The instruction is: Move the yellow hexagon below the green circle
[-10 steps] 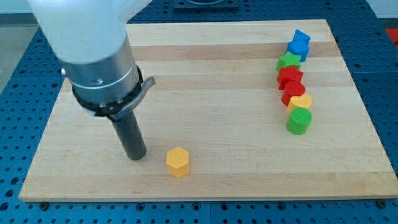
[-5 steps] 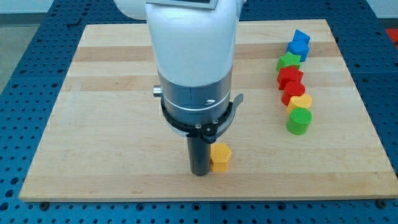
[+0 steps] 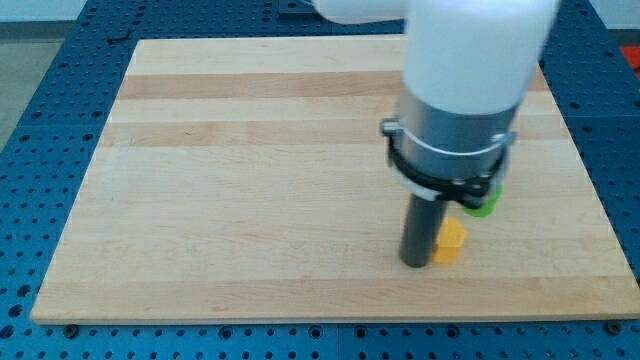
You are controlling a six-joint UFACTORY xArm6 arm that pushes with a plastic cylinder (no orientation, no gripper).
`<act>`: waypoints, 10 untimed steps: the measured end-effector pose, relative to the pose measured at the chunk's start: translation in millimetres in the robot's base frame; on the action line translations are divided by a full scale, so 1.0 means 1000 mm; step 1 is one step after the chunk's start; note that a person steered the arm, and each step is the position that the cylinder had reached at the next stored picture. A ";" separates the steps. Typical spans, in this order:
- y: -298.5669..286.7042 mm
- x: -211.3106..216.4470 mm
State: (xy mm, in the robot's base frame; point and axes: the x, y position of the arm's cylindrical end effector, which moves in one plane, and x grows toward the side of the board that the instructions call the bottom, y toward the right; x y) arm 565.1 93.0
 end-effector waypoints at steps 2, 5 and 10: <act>0.034 -0.004; 0.034 0.022; 0.053 -0.001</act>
